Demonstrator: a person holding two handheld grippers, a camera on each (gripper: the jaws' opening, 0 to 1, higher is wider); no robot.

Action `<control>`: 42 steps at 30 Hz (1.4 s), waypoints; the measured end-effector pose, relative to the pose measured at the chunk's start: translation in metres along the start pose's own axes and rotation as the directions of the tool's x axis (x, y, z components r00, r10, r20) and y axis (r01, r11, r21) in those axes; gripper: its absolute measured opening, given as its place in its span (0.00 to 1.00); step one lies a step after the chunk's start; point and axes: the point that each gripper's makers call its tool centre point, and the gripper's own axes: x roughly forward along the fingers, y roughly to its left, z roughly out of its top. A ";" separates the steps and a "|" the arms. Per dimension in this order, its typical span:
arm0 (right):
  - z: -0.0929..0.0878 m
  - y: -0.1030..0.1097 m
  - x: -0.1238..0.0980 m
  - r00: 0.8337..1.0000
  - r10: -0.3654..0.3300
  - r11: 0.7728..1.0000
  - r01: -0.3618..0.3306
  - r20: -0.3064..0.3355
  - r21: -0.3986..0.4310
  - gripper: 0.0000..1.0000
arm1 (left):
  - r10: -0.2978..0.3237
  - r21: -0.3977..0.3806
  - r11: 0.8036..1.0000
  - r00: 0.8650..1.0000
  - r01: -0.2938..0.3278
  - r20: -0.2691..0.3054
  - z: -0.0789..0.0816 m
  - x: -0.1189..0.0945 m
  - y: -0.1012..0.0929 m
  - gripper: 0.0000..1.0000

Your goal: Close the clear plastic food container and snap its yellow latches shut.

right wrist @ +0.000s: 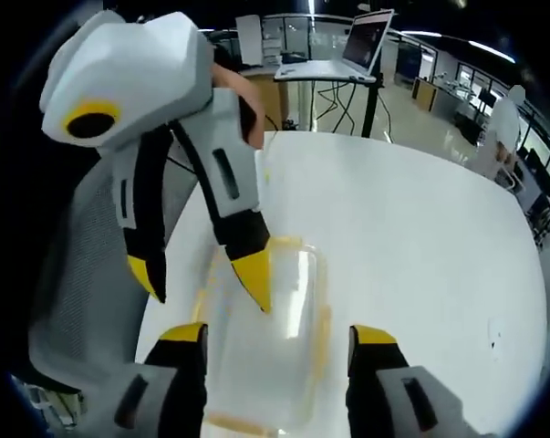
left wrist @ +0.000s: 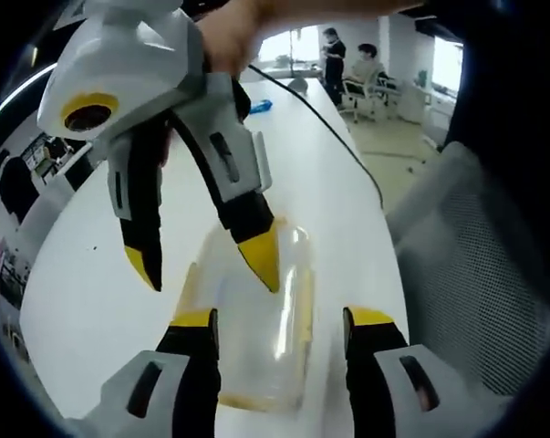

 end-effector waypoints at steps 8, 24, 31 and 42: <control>0.000 0.009 -0.003 0.999 -0.033 0.999 0.033 0.017 -0.003 0.61 | -0.018 -0.012 1.000 0.999 0.018 -0.029 -0.004 -0.001 0.012 0.52; -0.014 0.009 -0.004 0.987 -0.158 0.978 0.151 0.041 0.145 0.60 | 0.018 -0.068 0.997 0.997 -0.023 -0.072 -0.015 -0.005 0.032 0.48; -0.025 0.009 -0.003 0.975 -0.216 0.950 0.200 0.043 0.241 0.60 | 0.115 -0.182 0.975 0.991 -0.125 -0.064 -0.021 -0.008 0.044 0.50; -0.028 -0.002 -0.020 0.911 -0.406 0.837 0.339 0.073 0.430 0.60 | 0.279 -0.368 0.881 0.955 -0.297 -0.104 -0.039 -0.021 0.058 0.48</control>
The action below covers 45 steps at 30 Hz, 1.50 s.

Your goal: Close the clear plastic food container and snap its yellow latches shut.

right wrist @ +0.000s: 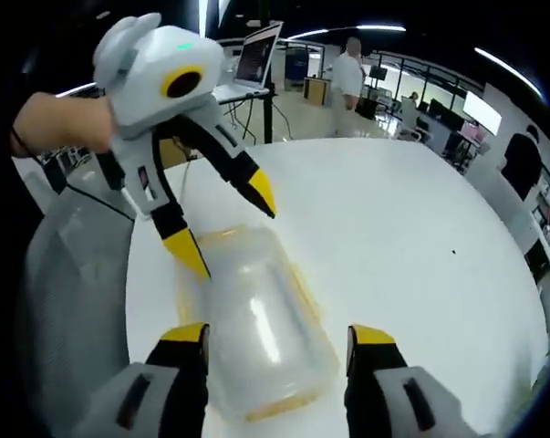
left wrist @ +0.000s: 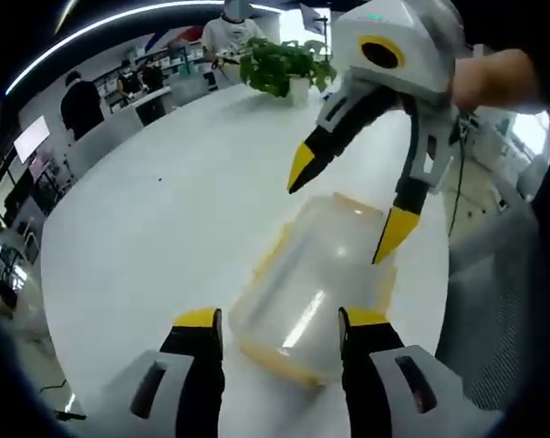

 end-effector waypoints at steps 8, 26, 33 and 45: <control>-0.007 -0.004 -0.001 0.996 -0.083 0.988 0.076 0.044 0.131 0.60 | 0.073 -0.119 0.990 0.997 -0.070 0.020 -0.007 -0.002 0.000 0.46; -0.023 -0.008 -0.005 0.964 -0.250 0.920 0.206 0.092 0.333 0.61 | 0.252 -0.349 0.910 0.967 -0.224 0.035 -0.022 -0.011 0.011 0.46; -0.036 -0.009 -0.010 0.944 -0.305 0.835 0.204 0.122 0.511 0.61 | 0.259 -0.569 0.805 0.962 -0.168 0.082 -0.030 -0.011 0.008 0.47; -0.046 -0.001 -0.006 0.933 -0.328 0.726 0.147 0.151 0.672 0.54 | 0.266 -0.732 0.676 0.954 -0.082 0.138 -0.032 -0.004 0.003 0.48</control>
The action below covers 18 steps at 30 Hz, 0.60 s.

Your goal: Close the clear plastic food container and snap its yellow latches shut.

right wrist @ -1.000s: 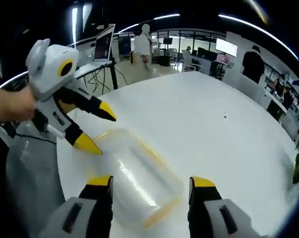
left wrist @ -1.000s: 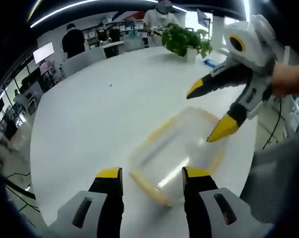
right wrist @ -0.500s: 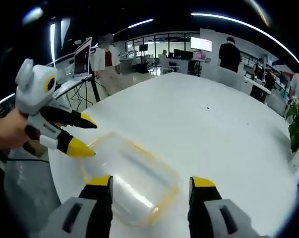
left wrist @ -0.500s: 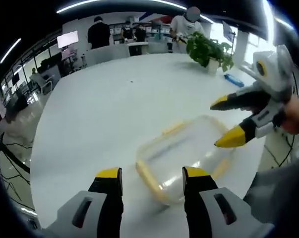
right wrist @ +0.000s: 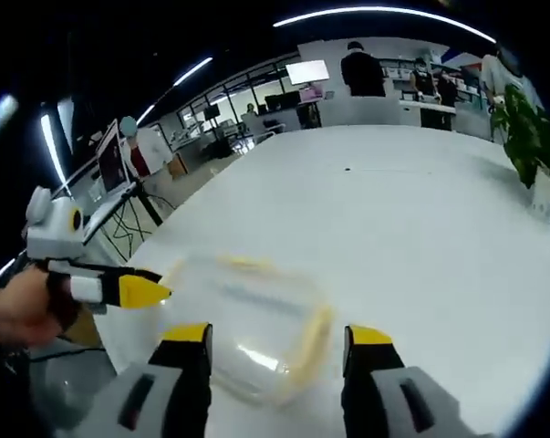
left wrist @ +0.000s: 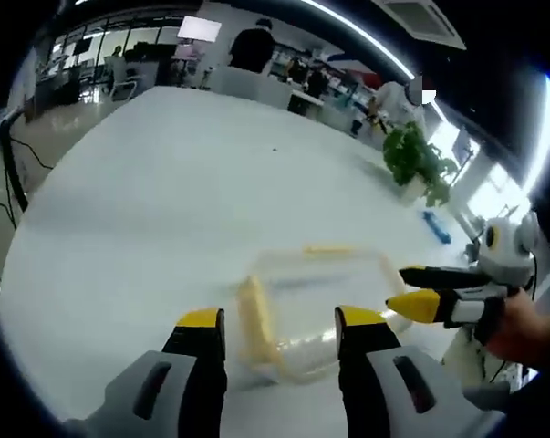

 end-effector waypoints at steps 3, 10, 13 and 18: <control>-0.002 0.002 0.001 1.000 0.004 1.000 -0.004 -0.001 -0.001 0.53 | -0.013 -0.014 1.000 1.000 0.013 0.008 -0.002 0.001 -0.004 0.51; -0.006 0.003 0.003 0.999 0.023 0.999 -0.023 -0.023 0.029 0.49 | -0.039 -0.021 0.999 0.999 0.039 -0.025 -0.007 0.006 -0.011 0.48; -0.007 0.004 0.003 0.999 0.025 0.999 -0.024 -0.033 0.027 0.49 | -0.033 -0.008 0.999 0.998 0.033 -0.056 -0.013 0.008 -0.011 0.46; -0.003 0.008 0.007 0.999 0.038 0.999 -0.037 -0.021 0.022 0.46 | -0.080 -0.063 0.995 0.995 0.076 -0.062 -0.015 0.012 -0.020 0.43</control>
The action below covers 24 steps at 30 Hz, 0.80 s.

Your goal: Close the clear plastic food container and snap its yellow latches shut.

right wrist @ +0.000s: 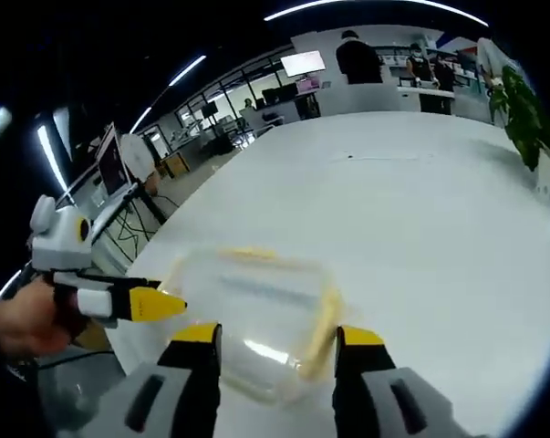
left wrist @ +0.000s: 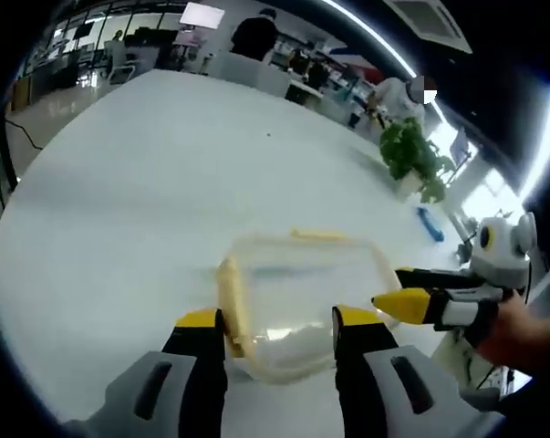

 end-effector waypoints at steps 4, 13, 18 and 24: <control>-0.003 0.000 0.003 1.000 -0.006 0.999 0.006 0.005 0.038 0.41 | 0.042 -0.028 0.999 0.999 -0.042 0.014 -0.004 -0.002 0.004 0.42; 0.005 -0.005 0.004 0.998 -0.045 0.997 0.042 0.043 0.066 0.41 | 0.040 -0.021 0.999 0.999 -0.039 0.020 0.003 0.003 0.006 0.42; 0.011 -0.010 0.008 0.997 -0.061 0.996 0.058 0.052 0.072 0.41 | 0.033 -0.007 0.999 0.999 -0.032 0.017 0.012 0.012 0.006 0.42; 0.025 -0.019 0.019 0.994 -0.077 0.994 0.071 0.082 0.078 0.41 | 0.027 0.002 1.000 0.999 -0.027 0.027 0.028 0.022 0.009 0.42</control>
